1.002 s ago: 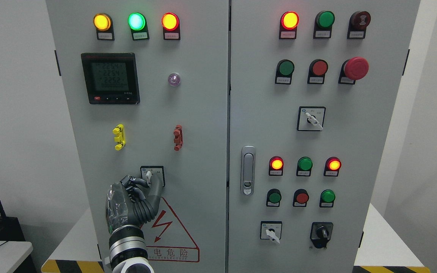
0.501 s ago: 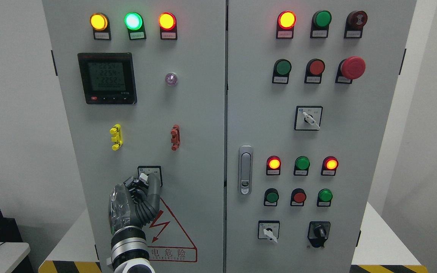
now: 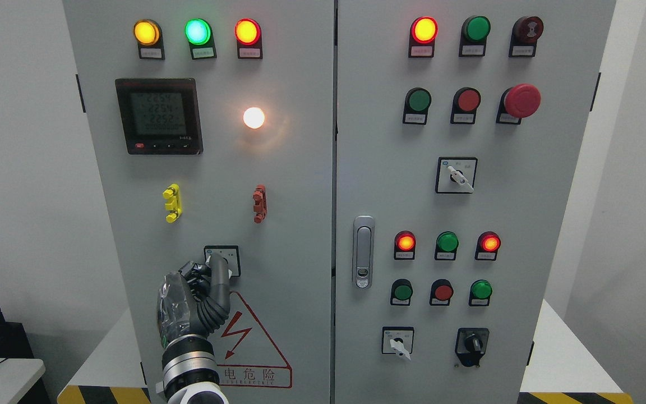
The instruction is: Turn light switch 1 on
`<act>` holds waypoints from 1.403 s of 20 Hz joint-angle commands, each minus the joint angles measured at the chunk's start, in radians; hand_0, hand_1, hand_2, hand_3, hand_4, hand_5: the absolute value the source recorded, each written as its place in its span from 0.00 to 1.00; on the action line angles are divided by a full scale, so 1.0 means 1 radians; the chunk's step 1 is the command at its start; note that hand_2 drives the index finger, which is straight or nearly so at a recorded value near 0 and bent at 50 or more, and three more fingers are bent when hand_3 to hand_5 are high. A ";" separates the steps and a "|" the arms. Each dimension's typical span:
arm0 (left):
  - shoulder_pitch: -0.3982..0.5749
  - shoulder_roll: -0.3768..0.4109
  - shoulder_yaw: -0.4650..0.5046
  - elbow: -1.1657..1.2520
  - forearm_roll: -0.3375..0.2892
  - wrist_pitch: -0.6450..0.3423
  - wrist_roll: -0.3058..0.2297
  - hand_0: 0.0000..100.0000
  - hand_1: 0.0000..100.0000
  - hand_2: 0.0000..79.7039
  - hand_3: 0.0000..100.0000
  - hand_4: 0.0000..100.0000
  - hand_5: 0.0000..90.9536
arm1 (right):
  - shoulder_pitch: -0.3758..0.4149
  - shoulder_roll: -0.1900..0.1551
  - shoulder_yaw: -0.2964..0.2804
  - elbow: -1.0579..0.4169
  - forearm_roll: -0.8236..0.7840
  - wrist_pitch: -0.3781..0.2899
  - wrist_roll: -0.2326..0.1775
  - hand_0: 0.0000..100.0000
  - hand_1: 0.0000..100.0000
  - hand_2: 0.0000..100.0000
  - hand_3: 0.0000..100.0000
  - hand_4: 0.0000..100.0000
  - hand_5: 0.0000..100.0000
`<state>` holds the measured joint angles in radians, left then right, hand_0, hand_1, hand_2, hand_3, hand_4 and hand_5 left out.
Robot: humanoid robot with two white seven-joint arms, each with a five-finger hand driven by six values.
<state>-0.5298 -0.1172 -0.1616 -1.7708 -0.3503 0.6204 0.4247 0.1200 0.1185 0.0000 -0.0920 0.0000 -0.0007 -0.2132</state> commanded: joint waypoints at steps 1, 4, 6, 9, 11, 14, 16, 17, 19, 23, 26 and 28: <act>0.001 -0.001 0.002 -0.004 0.001 0.001 -0.001 0.94 0.18 0.82 1.00 1.00 0.95 | 0.000 0.000 0.023 0.000 0.005 0.001 0.000 0.12 0.39 0.00 0.00 0.00 0.00; 0.002 -0.001 0.004 -0.007 0.001 0.001 -0.001 0.93 0.17 0.82 1.00 1.00 0.95 | 0.000 0.000 0.023 0.000 0.005 0.001 0.000 0.12 0.39 0.00 0.00 0.00 0.00; 0.004 -0.001 0.004 -0.007 0.001 0.001 -0.001 0.92 0.15 0.82 1.00 1.00 0.95 | 0.000 0.000 0.023 0.000 0.005 0.001 0.000 0.12 0.39 0.00 0.00 0.00 0.00; 0.005 -0.001 0.005 -0.007 0.001 0.001 -0.001 0.88 0.14 0.82 1.00 1.00 0.95 | 0.000 0.001 0.023 0.000 0.005 0.001 0.000 0.12 0.39 0.00 0.00 0.00 0.00; 0.007 -0.001 0.007 -0.007 0.001 0.001 -0.001 0.87 0.14 0.82 1.00 1.00 0.95 | 0.000 0.000 0.023 0.000 0.005 0.001 0.000 0.12 0.39 0.00 0.00 0.00 0.00; 0.008 -0.001 0.007 -0.009 0.001 0.001 -0.001 0.84 0.13 0.82 1.00 1.00 0.94 | 0.001 0.000 0.023 0.000 0.005 0.001 0.000 0.12 0.39 0.00 0.00 0.00 0.00; 0.013 -0.001 0.008 -0.009 0.001 0.001 -0.001 0.82 0.12 0.82 1.00 1.00 0.94 | 0.001 0.000 0.023 0.000 0.005 0.001 0.000 0.12 0.39 0.00 0.00 0.00 0.00; 0.013 -0.001 0.008 -0.012 0.001 0.001 -0.001 0.82 0.12 0.82 1.00 1.00 0.94 | 0.001 0.000 0.023 0.000 0.005 0.001 0.000 0.12 0.39 0.00 0.00 0.00 0.00; 0.014 -0.001 0.010 -0.013 0.001 0.001 -0.003 0.79 0.08 0.82 1.00 1.00 0.94 | 0.001 0.000 0.023 0.000 0.005 0.001 0.000 0.12 0.39 0.00 0.00 0.00 0.00; 0.014 0.001 0.010 -0.015 0.001 0.001 -0.004 0.65 0.07 0.82 1.00 1.00 0.94 | 0.000 0.001 0.023 0.000 0.005 0.001 0.000 0.12 0.39 0.00 0.00 0.00 0.00; 0.016 0.001 0.008 -0.016 0.001 0.001 -0.006 0.51 0.10 0.82 1.00 1.00 0.94 | 0.000 0.001 0.023 0.000 0.005 0.001 0.000 0.12 0.39 0.00 0.00 0.00 0.00; 0.016 0.001 0.008 -0.016 0.001 0.001 -0.008 0.38 0.15 0.82 1.00 1.00 0.94 | 0.000 0.000 0.023 0.000 0.005 0.001 0.000 0.12 0.39 0.00 0.00 0.00 0.00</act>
<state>-0.5151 -0.1174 -0.1535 -1.7823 -0.3497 0.6239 0.4191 0.1199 0.1185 0.0000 -0.0920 0.0000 -0.0008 -0.2131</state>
